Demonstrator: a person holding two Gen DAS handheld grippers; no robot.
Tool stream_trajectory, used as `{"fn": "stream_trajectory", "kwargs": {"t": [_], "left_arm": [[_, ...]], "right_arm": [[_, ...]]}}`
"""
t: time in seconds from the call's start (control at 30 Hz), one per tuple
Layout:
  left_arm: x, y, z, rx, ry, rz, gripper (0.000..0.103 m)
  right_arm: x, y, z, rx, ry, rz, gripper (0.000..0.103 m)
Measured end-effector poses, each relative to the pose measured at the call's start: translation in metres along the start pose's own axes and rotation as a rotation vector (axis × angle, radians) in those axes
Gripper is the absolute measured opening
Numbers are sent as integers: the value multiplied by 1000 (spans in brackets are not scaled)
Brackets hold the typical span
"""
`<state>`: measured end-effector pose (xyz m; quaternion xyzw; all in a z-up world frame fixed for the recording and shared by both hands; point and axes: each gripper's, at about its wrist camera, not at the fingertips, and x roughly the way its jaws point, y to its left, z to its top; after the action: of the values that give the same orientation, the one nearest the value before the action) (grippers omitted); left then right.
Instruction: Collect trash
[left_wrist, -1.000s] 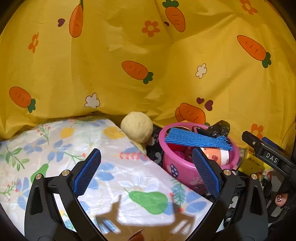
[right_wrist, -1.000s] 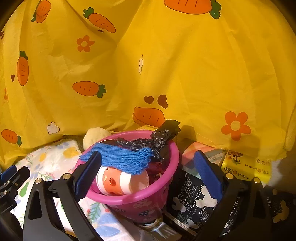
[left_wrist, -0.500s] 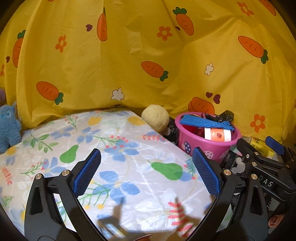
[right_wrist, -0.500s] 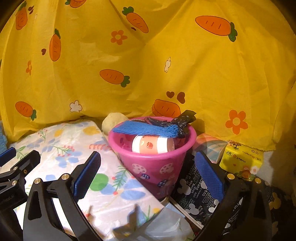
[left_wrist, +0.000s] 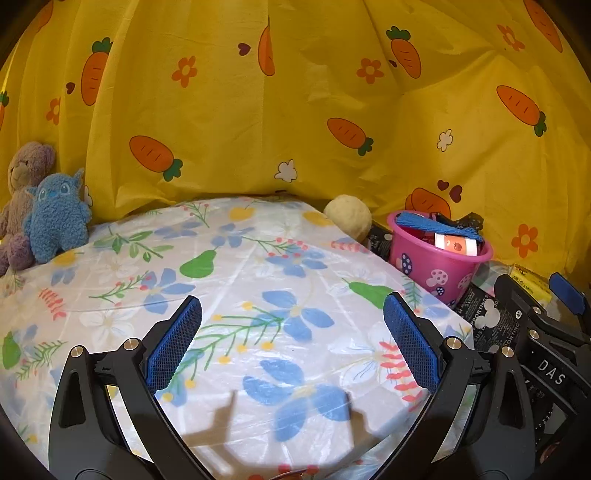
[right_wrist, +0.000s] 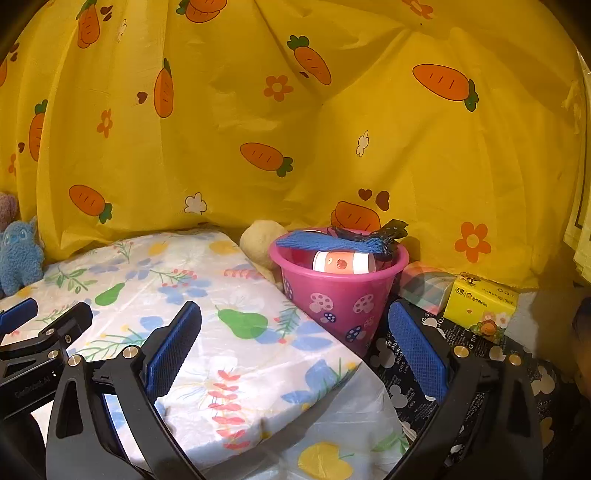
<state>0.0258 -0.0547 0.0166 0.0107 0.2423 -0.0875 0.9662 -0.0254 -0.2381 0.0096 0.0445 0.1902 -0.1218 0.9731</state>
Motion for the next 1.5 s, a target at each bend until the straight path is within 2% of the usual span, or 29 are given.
{"fn": "stream_trajectory", "kwargs": {"t": [0.57, 1.5], "left_arm": [[-22, 7, -18, -19, -6, 4, 97], [-25, 11, -19, -24, -1, 16, 97]], "right_arm": [[-23, 10, -12, -22, -5, 21, 97], [-22, 11, -12, -29, -12, 24, 97]]}}
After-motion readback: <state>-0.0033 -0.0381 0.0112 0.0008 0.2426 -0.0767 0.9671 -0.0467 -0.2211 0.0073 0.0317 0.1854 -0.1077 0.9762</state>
